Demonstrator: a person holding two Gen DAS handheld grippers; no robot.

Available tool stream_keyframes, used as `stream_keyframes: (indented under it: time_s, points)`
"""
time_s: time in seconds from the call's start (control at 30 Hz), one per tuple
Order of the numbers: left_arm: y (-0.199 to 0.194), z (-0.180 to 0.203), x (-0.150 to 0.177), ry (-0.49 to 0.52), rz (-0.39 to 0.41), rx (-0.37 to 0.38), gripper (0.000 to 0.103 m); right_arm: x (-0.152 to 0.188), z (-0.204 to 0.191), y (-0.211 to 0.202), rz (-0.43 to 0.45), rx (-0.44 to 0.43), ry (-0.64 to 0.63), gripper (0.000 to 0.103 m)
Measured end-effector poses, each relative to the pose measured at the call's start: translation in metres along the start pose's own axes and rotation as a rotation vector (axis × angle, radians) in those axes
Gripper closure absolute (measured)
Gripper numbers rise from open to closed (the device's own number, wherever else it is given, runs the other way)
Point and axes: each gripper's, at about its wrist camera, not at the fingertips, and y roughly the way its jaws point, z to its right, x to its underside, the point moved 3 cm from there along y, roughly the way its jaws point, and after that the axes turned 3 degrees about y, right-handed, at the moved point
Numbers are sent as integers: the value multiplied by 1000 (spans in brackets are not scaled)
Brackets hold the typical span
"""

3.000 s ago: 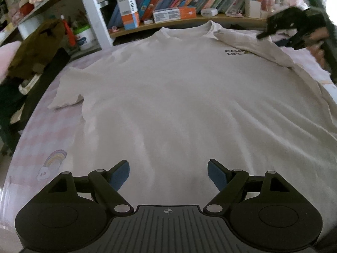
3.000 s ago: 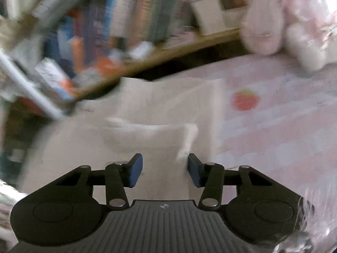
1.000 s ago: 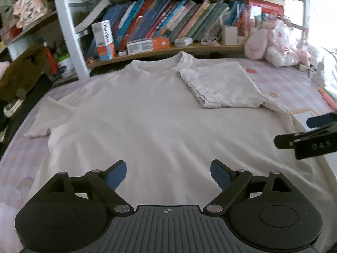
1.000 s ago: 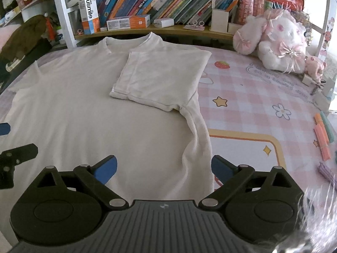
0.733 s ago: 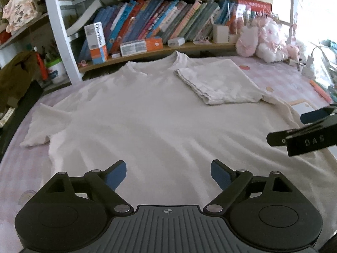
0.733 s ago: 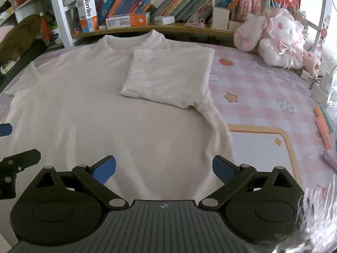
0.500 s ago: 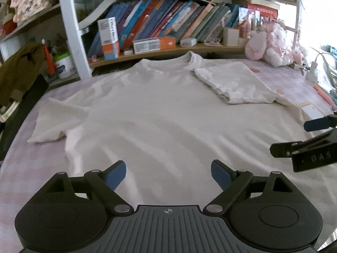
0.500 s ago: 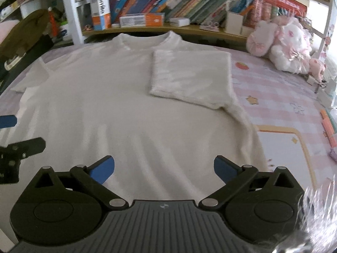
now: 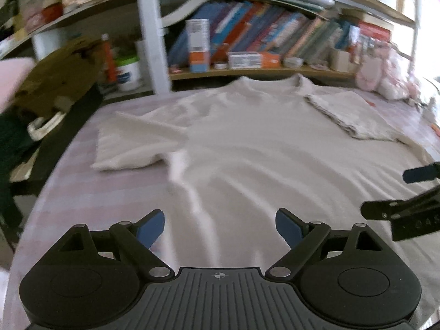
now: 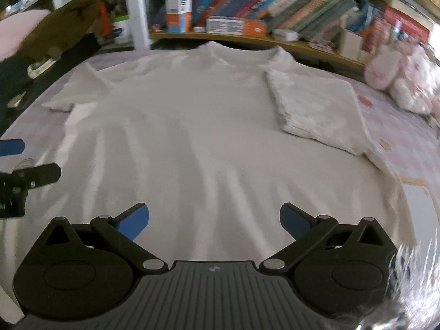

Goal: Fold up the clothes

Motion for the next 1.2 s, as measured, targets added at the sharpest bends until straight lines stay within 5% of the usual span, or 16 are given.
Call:
stream_keyframes:
  time_s: [0.47,0.63,0.97,1.2]
  points:
    - [22,-80,-3,-205,0,-74,13,-27,-41,15,33,-75,-41,0]
    - [35,-111,-9,-376,29,-58,15,-22,-39,21,-7,-69,-33,0]
    - [88,-158,-29,-560,-7,-111,56,-20,-39,30,-74,-78,-65,0]
    - [112,-170,-33,-692,-38,-115,66,-20,-38,33,-93,-68,-68,0]
